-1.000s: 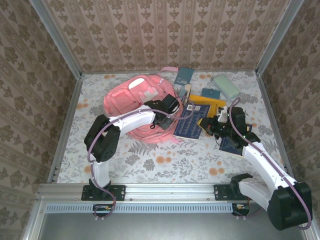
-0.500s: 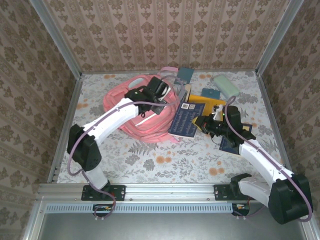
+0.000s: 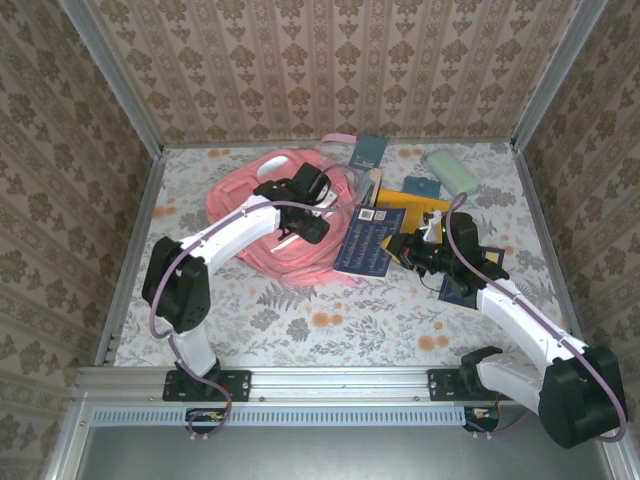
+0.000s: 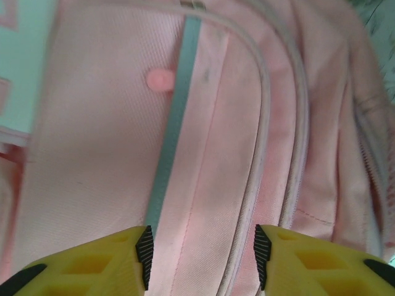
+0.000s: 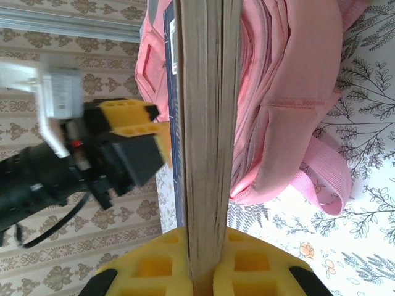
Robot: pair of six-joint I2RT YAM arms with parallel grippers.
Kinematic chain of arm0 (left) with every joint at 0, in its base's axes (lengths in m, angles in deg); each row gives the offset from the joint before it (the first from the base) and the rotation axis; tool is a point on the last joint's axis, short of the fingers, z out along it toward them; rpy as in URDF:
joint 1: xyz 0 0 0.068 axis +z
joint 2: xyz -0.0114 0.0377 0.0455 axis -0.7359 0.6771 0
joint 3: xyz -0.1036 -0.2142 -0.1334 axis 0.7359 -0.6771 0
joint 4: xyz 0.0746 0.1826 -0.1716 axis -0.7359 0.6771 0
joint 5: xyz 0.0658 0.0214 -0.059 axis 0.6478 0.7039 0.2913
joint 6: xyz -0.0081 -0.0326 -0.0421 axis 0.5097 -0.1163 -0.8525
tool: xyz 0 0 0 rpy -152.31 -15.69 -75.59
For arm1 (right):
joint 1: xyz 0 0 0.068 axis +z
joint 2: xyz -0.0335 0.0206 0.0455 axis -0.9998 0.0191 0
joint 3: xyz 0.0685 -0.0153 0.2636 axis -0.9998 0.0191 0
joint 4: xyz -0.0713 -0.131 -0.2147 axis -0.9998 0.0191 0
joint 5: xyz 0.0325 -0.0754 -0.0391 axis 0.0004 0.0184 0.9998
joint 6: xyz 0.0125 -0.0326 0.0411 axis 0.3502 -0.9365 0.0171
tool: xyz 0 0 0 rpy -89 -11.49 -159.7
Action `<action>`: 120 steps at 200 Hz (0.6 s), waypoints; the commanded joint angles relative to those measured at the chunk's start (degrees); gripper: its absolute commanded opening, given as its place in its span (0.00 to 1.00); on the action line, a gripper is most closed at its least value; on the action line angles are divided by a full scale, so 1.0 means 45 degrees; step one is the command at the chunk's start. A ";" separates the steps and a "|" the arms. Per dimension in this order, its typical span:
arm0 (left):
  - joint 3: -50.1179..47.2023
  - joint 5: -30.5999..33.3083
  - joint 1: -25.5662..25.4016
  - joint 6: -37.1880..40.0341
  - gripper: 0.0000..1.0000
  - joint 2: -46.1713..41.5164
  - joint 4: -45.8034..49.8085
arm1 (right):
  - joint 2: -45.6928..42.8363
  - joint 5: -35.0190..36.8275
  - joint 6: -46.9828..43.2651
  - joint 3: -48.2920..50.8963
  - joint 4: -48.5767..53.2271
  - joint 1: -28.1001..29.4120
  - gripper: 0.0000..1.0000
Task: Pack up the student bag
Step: Open the student bag at the top-center of the table.
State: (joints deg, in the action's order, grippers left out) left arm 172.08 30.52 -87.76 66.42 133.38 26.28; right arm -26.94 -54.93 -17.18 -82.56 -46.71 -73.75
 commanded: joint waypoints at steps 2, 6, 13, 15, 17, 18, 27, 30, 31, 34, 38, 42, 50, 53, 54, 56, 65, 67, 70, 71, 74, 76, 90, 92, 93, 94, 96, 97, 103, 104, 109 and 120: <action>-0.0176 -0.0461 0.0127 0.0420 0.51 0.0346 0.0103 | -0.0482 0.0141 -0.0155 -0.0214 -0.0002 0.0018 0.00; -0.0208 -0.0514 0.0144 0.0471 0.51 0.0405 0.0097 | -0.0503 0.0144 -0.0164 -0.0206 0.0035 0.0021 0.00; -0.0273 -0.0568 0.0130 0.0571 0.52 0.0528 0.0095 | -0.0544 0.0180 -0.0178 -0.0180 0.0083 0.0023 0.00; -0.0277 -0.0584 0.0137 0.0582 0.52 0.0574 0.0101 | -0.0556 0.0182 -0.0179 -0.0177 0.0095 0.0014 0.00; -0.0293 -0.0588 0.0133 0.0594 0.52 0.0615 0.0098 | -0.0564 0.0193 -0.0189 -0.0181 0.0083 0.0026 0.00; -0.0295 -0.0588 0.0130 0.0609 0.53 0.0628 0.0107 | -0.0565 0.0198 -0.0184 -0.0175 0.0091 0.0028 0.00; -0.0334 -0.0556 0.0116 0.0691 0.53 0.0800 0.0148 | -0.0586 0.0198 -0.0195 -0.0150 0.0108 0.0012 0.00; -0.0351 -0.0526 0.0095 0.0718 0.53 0.0856 0.0140 | -0.0586 0.0192 -0.0181 -0.0138 0.0107 0.0011 0.00; -0.0373 -0.0519 0.0091 0.0720 0.53 0.0876 0.0138 | -0.0586 0.0197 -0.0180 -0.0134 0.0103 0.0011 0.00; -0.0400 -0.0468 0.0097 0.0739 0.53 0.0934 0.0136 | -0.0586 0.0202 -0.0181 -0.0131 0.0116 0.0025 0.00; -0.0425 -0.0436 0.0079 0.0786 0.54 0.1017 0.0141 | -0.0586 0.0202 -0.0184 -0.0131 0.0111 0.0011 0.00; -0.0449 -0.0370 0.0074 0.0814 0.53 0.1074 0.0136 | -0.0586 0.0202 -0.0173 -0.0130 0.0115 0.0008 0.00; -0.0506 -0.0255 0.0051 0.0891 0.54 0.1198 0.0117 | -0.0586 0.0202 -0.0173 -0.0130 0.0101 -0.0006 0.00; -0.0544 -0.0215 0.0021 0.0924 0.54 0.1238 0.0099 | -0.0586 0.0202 -0.0178 -0.0130 0.0106 0.0006 0.00; -0.0557 -0.0197 0.0015 0.0930 0.54 0.1242 0.0098 | -0.0586 0.0202 -0.0179 -0.0140 0.0112 -0.0001 0.00; -0.0582 -0.0144 0.0025 0.0935 0.54 0.1285 0.0073 | -0.0586 0.0202 -0.0189 -0.0133 0.0117 -0.0007 0.00; -0.0688 0.0061 -0.0026 0.0975 0.55 0.1408 -0.0012 | -0.0586 0.0220 -0.0187 -0.0121 0.0116 0.0002 0.00; -0.0703 0.0111 -0.0039 0.0985 0.55 0.1443 -0.0033 | -0.0576 0.0221 -0.0186 -0.0113 0.0108 -0.0001 0.00; -0.0724 0.0172 -0.0049 0.0992 0.55 0.1486 -0.0054 | -0.0578 0.0222 -0.0185 -0.0116 0.0117 0.0007 0.00; -0.0726 0.0192 -0.0049 0.0993 0.55 0.1503 -0.0066 | -0.0562 0.0212 -0.0182 -0.0114 0.0118 -0.0001 0.00; -0.0762 0.0234 -0.0062 0.1007 0.55 0.1535 -0.0063 | -0.0566 0.0221 -0.0187 -0.0111 0.0116 -0.0006 0.00; -0.0756 0.0295 -0.0063 0.1003 0.55 0.1578 -0.0065 | -0.0552 0.0217 -0.0181 -0.0116 0.0108 -0.0008 0.00; -0.0805 0.0844 -0.0145 0.1084 0.55 0.1801 -0.0183 | -0.0508 0.0179 -0.0171 -0.0111 0.0077 -0.0009 0.00; -0.0805 0.0936 -0.0162 0.1105 0.54 0.1820 -0.0183 | -0.0508 0.0182 -0.0172 -0.0111 0.0064 -0.0009 0.00; -0.0806 0.0974 -0.0164 0.1119 0.54 0.1836 -0.0190 | -0.0508 0.0182 -0.0175 -0.0111 0.0072 0.0001 0.00; -0.0806 0.1013 -0.0166 0.1116 0.53 0.1854 -0.0193 | -0.0498 0.0183 -0.0177 -0.0111 0.0076 0.0006 0.00; -0.0815 0.1086 -0.0181 0.1138 0.52 0.1887 -0.0200 | -0.0486 0.0183 -0.0164 -0.0111 0.0069 0.0004 0.00; -0.0811 0.1137 -0.0194 0.1145 0.52 0.1909 -0.0208 | -0.0487 0.0183 -0.0171 -0.0111 0.0074 -0.0002 0.00; -0.0796 0.1396 -0.0206 0.1183 0.45 0.1978 -0.0231 | -0.0484 0.0182 -0.0142 -0.0130 0.0060 -0.0005 0.00; -0.0791 0.1448 -0.0206 0.1187 0.43 0.1984 -0.0233 | -0.0486 0.0183 -0.0141 -0.0130 0.0060 -0.0007 0.00; -0.0824 0.1692 -0.0239 0.1209 0.35 0.2025 -0.0288 | -0.0473 0.0180 -0.0150 -0.0130 0.0038 -0.0007 0.00; -0.0807 0.2127 -0.0243 0.1195 0.17 0.1996 -0.0380 | -0.0469 0.0163 -0.0144 -0.0140 0.0039 -0.0009 0.00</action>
State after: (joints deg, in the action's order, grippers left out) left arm 169.24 33.71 -88.68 70.09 140.96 24.91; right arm -28.19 -54.52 -17.22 -82.54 -45.45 -73.75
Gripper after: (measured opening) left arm 0.336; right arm 0.105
